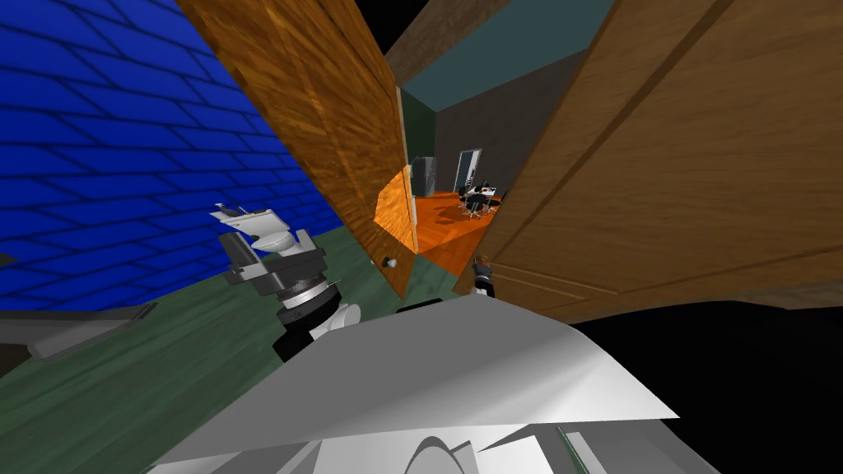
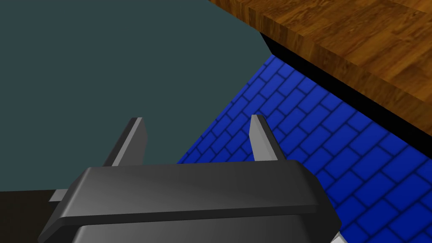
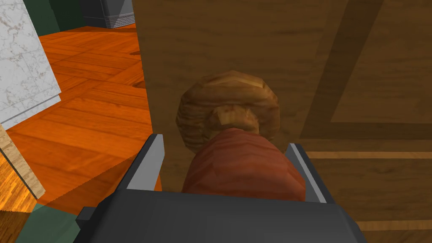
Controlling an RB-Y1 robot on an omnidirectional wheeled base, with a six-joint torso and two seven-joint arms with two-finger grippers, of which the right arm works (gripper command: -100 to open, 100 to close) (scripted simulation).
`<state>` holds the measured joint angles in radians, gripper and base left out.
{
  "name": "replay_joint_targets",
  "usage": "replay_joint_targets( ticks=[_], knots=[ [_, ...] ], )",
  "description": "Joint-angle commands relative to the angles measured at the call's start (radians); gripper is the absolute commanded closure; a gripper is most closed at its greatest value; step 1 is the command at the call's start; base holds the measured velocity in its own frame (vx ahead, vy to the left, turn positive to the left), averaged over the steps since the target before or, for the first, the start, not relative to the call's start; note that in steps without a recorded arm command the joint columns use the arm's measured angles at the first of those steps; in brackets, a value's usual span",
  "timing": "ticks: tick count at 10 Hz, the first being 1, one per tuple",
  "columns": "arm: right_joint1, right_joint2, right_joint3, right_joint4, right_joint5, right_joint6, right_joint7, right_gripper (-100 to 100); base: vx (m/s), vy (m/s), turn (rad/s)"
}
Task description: Pull the door open
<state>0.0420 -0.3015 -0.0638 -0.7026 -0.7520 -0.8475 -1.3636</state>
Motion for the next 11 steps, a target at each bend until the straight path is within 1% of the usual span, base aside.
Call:
replay_joint_targets(
  ticks=[1,2,3,4,5,6,9,11],
  knots=[
    [-0.015,-0.006,0.024,0.014,0.015,-0.011,-0.029,100,0.006,-0.094,-0.081],
    [-0.009,-0.011,0.013,0.024,0.008,-0.004,-0.022,100,0.003,-0.039,-0.004],
    [-0.007,-0.015,0.032,0.021,0.019,-0.007,-0.039,100,-0.122,-0.026,0.043],
    [-0.006,-0.017,0.041,0.017,0.024,-0.007,-0.045,100,-0.211,-0.036,0.074],
    [-0.005,-0.019,0.051,0.012,0.03,-0.007,-0.051,100,-0.236,-0.031,0.078],
    [-0.002,-0.023,0.068,0.004,0.04,-0.006,-0.061,100,-0.254,-0.033,0.095],
    [0.004,-0.031,0.111,-0.015,0.065,-0.006,-0.087,100,-0.244,0.014,0.071],
    [0.008,-0.037,0.141,-0.029,0.083,-0.005,-0.106,100,-0.263,-0.021,0.087]
  ],
)
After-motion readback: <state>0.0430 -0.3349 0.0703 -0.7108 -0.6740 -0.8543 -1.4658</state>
